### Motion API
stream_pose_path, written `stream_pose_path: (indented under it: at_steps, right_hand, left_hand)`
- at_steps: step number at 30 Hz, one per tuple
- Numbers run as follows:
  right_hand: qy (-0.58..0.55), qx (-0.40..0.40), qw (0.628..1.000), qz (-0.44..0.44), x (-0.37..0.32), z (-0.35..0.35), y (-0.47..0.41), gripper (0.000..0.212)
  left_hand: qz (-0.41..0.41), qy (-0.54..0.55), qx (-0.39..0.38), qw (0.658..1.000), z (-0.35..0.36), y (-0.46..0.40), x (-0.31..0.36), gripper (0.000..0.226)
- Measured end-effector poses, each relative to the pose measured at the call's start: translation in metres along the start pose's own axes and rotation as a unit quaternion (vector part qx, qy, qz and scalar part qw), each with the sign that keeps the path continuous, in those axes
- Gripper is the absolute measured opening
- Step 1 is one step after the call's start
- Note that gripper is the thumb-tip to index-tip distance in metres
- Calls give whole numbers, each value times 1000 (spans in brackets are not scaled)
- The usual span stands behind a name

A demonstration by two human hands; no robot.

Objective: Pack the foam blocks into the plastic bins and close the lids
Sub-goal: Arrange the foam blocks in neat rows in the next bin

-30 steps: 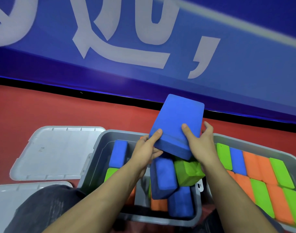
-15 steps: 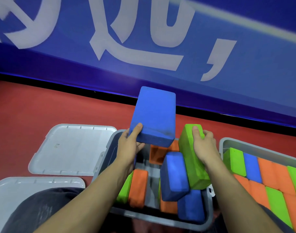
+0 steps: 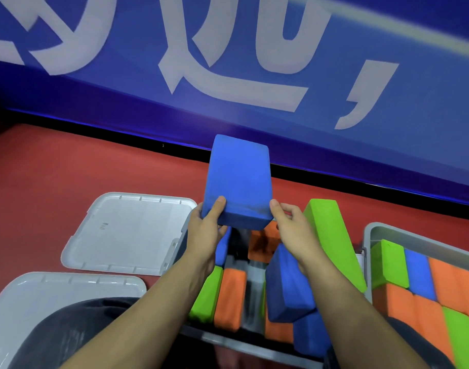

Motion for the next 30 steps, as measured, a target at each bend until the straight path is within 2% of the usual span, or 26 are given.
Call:
stream_pose_path:
  at_steps: [3, 4, 9, 12, 13, 17, 20, 23, 27, 30]
  right_hand:
    - [-18, -8, 1000, -4, 1, 13, -7, 103]
    - [-24, -11, 1000, 2, 5, 17, -10, 105]
    - [-61, -25, 995, 78, 21, 40, -15, 91]
    - [-67, -8, 994, 88, 29, 47, -18, 58]
    - [-54, 4, 995, 88, 34, 47, -21, 54]
    - [106, 7, 993, 48, 43, 43, -35, 59]
    - [263, -30, 964, 1, 47, 44, -61, 66]
    - [371, -73, 926, -17, 49, 53, -85, 79]
    - [449, -107, 887, -26, 55, 65, -109, 88]
    - [467, -114, 876, -20, 69, 69, -123, 90]
  left_hand:
    - [3, -8, 8, 1000, -9, -4, -2, 54]
    - [1, -11, 9, 1000, -12, -4, -3, 59]
    - [0, -30, 14, 999, -31, -10, -8, 64]
    - [27, -91, 18, 995, -41, -13, -3, 64]
    - [41, -123, 29, 991, -45, -13, 1, 58]
    - [70, -179, 84, 978, -66, -21, 9, 44]
    - [47, -170, 105, 979, -75, -30, 2, 47]
    - [38, -168, 109, 979, -77, -40, -6, 46]
    - [35, -174, 114, 978, -77, -50, -9, 48]
    - [36, -166, 123, 978, -78, -54, -9, 51]
Point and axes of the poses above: each hand's wrist, its own y-axis away from the middle knuckle, its own z-axis out of the palm, x = y × z, the point moved 7 cm from there along -y, towards the middle knuckle, and after that the axes turned 5 degrees about z, right-handed, at the moved point
